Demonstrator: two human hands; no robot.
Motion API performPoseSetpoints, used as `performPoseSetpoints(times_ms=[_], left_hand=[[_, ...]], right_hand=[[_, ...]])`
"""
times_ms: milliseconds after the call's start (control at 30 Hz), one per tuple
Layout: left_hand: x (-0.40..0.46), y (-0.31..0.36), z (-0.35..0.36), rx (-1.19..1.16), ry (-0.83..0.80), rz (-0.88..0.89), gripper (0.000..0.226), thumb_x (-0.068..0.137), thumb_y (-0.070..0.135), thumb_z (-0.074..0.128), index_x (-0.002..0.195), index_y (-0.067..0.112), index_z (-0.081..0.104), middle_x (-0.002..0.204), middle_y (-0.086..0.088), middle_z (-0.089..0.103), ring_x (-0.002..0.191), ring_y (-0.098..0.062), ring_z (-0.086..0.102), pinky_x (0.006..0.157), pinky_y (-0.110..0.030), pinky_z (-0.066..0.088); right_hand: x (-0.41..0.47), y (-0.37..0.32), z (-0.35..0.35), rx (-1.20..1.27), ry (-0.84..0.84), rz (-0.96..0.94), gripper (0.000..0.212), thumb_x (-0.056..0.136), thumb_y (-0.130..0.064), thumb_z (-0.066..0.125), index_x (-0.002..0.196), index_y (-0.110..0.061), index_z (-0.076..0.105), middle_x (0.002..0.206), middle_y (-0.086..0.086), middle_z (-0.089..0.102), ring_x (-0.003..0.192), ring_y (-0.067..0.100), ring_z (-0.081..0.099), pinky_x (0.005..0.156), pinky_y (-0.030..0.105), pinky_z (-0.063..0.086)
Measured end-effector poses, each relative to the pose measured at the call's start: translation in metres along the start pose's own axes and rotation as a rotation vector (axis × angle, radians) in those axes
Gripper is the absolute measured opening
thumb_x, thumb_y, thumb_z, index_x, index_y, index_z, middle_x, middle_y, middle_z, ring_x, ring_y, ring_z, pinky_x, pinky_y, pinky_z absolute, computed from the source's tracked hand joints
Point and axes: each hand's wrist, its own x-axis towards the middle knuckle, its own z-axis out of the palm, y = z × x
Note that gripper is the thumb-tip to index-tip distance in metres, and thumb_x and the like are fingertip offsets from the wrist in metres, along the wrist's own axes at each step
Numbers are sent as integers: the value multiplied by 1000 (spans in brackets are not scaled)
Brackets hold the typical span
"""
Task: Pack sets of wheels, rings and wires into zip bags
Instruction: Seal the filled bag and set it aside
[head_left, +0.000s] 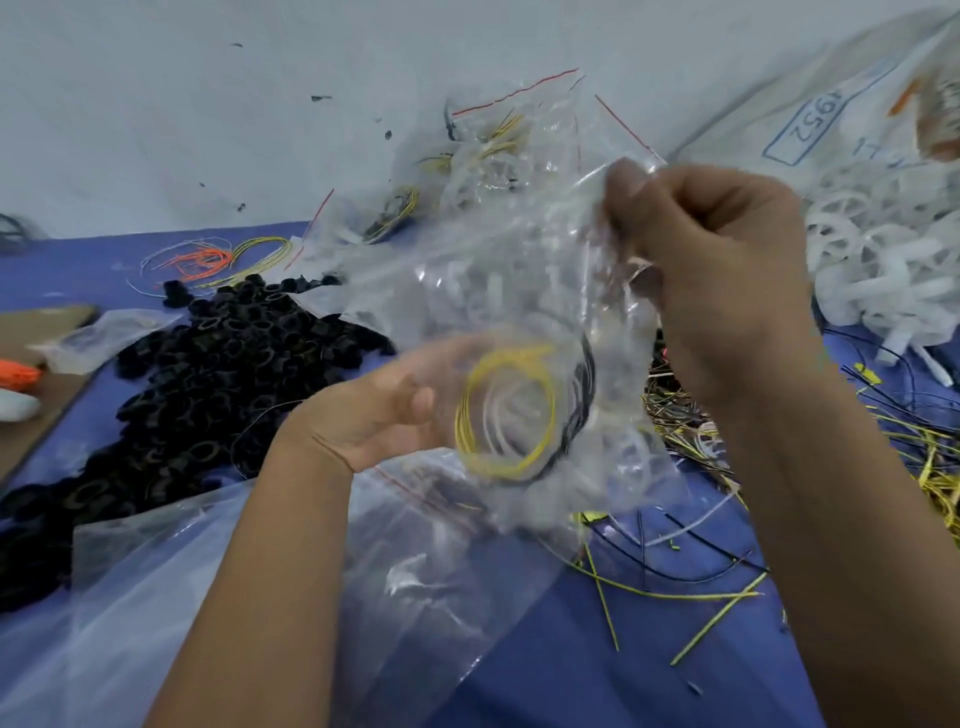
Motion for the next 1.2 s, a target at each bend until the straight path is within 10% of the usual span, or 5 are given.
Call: performPoseSetpoints(times_ms=[300, 633, 833, 1033, 1200], left_hand=[[11, 6, 21, 112, 1, -170, 51, 53, 58, 95, 99, 41, 81, 88, 17, 76, 82, 3, 71, 70, -18, 58], [10, 4, -2, 209, 567, -176, 53, 73, 44, 89, 110, 10, 70, 97, -5, 75, 86, -24, 70, 68, -33, 62], [5, 5, -12, 216, 529, -60, 14, 82, 31, 76, 85, 17, 76, 88, -5, 75, 76, -20, 69, 86, -45, 59], [12, 15, -5, 17, 523, 203, 23, 94, 19, 61, 75, 12, 72, 74, -5, 71, 63, -16, 69, 60, -28, 59], [26, 5, -4, 244, 765, 172, 16, 93, 2, 67, 79, 8, 71, 77, -7, 70, 66, -14, 66, 64, -27, 57]], right_hand=[[10, 15, -4, -37, 92, 25, 28, 89, -25, 77, 67, -9, 72, 66, 13, 71, 45, 13, 58, 43, 21, 47], [-28, 86, -23, -317, 65, 307, 41, 97, -38, 67, 68, -9, 68, 61, 5, 68, 55, 31, 57, 58, 42, 48], [-47, 96, -24, -258, -95, 413, 30, 100, -22, 65, 79, 0, 67, 60, 2, 56, 47, 9, 49, 46, 24, 41], [-41, 89, -28, 255, -67, 396, 27, 104, -19, 55, 78, -19, 64, 68, 0, 59, 58, 10, 56, 56, 23, 51], [-44, 101, -33, -49, -8, 449, 11, 103, -14, 55, 95, -15, 63, 73, 6, 67, 47, 16, 48, 45, 22, 40]])
